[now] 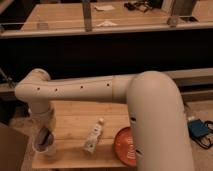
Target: Place the eraser in the ceramic cup
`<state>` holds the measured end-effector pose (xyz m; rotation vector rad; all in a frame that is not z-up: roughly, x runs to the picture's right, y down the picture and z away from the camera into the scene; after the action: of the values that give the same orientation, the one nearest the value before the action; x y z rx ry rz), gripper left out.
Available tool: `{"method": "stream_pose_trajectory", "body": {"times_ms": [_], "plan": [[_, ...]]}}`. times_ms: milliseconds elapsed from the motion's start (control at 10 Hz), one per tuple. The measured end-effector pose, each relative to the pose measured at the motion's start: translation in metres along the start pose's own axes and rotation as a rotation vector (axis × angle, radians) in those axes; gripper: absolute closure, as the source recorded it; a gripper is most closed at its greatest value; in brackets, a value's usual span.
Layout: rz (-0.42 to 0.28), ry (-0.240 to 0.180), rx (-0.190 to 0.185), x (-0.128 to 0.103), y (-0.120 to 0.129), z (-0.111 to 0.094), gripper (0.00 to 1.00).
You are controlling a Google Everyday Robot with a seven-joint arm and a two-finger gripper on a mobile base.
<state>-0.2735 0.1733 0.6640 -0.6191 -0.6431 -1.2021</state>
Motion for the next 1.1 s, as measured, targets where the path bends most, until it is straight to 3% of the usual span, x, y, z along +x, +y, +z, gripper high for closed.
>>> {"method": "stream_pose_trajectory", "body": {"times_ms": [1100], "plan": [[-0.019, 0.0, -0.021, -0.0004, 0.0, -0.0003, 0.96]]}}
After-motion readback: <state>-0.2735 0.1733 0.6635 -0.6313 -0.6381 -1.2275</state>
